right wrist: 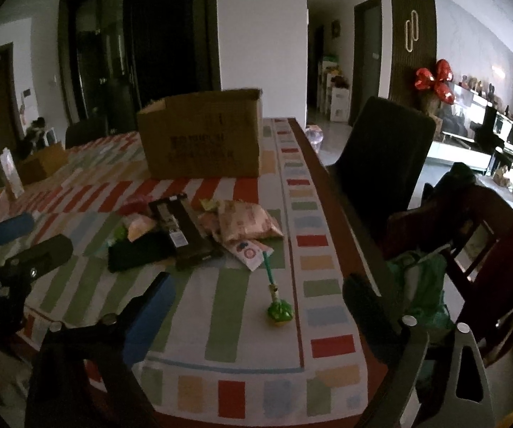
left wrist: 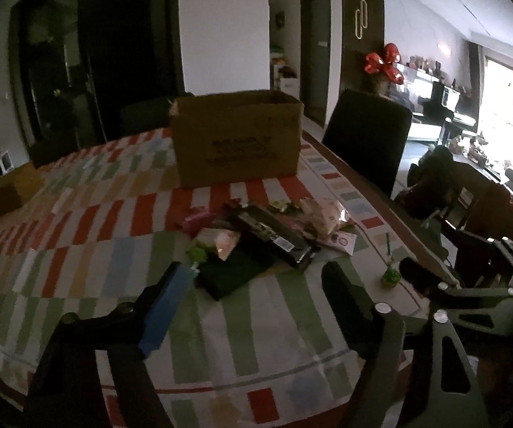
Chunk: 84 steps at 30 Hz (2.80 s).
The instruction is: Organize snacks
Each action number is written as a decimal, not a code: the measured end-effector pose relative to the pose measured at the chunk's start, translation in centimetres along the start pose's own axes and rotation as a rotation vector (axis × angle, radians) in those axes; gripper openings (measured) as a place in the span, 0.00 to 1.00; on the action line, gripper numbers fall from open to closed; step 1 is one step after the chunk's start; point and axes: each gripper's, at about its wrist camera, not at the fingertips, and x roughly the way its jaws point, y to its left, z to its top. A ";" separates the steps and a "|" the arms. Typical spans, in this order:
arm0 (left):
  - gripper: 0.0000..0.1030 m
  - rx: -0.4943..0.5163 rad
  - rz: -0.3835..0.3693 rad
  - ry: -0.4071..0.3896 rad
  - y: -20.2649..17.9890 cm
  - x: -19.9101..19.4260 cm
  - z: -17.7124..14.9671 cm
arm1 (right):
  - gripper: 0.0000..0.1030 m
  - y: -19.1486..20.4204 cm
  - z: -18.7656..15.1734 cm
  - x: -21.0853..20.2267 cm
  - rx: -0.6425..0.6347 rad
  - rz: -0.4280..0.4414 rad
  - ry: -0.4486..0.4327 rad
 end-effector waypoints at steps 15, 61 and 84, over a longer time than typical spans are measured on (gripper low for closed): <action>0.48 -0.052 -0.107 0.108 -0.8 6.8 0.6 | 0.64 -1.2 -1.3 5.8 0.041 0.047 0.157; 0.46 -0.275 -0.311 0.274 0.6 18.3 1.4 | 0.25 0.2 1.2 11.4 0.022 0.117 0.195; 0.19 -0.327 -0.351 0.288 1.0 16.1 2.1 | 0.25 -0.2 2.2 10.9 0.046 0.144 0.162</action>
